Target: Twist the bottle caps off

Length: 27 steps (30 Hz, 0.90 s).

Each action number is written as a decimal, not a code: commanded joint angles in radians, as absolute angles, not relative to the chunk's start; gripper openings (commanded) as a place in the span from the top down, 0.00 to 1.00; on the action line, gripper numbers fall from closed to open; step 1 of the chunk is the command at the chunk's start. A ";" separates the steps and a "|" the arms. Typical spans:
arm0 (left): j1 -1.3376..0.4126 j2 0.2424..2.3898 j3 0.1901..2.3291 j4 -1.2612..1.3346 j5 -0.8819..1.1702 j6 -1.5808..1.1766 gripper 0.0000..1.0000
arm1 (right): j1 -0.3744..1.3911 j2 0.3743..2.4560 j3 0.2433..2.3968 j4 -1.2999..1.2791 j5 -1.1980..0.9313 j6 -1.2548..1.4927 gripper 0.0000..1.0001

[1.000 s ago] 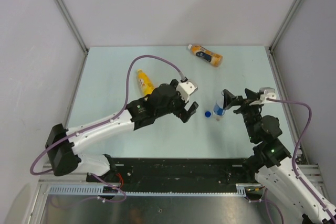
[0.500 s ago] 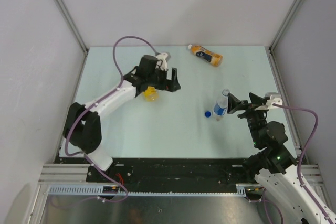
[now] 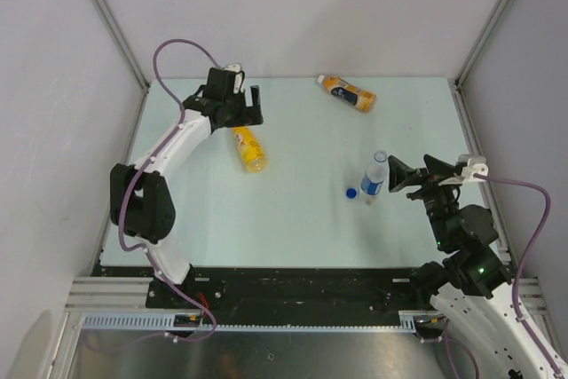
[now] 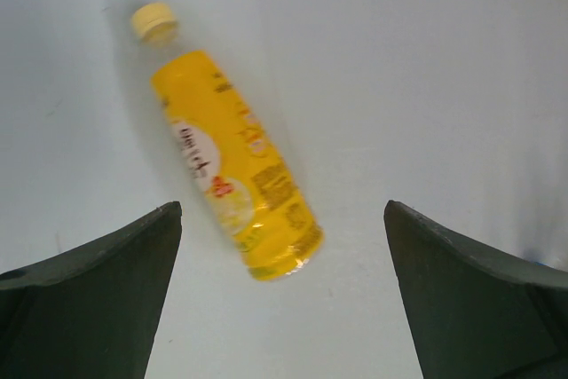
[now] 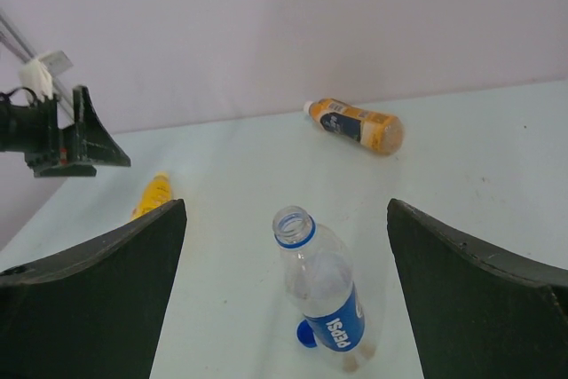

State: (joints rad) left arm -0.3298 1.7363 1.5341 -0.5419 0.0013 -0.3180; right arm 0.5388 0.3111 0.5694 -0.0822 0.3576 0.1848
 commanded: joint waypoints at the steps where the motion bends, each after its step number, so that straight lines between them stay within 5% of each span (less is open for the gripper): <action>1: -0.293 1.789 1.562 -0.622 -0.059 -0.351 0.01 | 0.534 0.311 0.629 -0.097 0.323 0.210 0.01; 19: -0.295 2.053 1.576 -0.664 0.104 -0.390 0.01 | 0.526 0.338 0.648 -0.077 0.226 0.252 0.01; 24: -0.339 2.119 1.590 -0.679 0.088 -0.353 0.07 | 0.524 0.370 0.673 -0.077 0.195 0.258 0.01; 27: -0.356 2.126 1.592 -0.689 0.078 -0.330 0.19 | 0.522 0.372 0.686 -0.082 0.189 0.262 0.01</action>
State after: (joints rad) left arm -0.3225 2.0964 1.5681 -0.6659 0.0620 -0.3679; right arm 0.5274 0.3664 0.6319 -0.0994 0.2184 0.2478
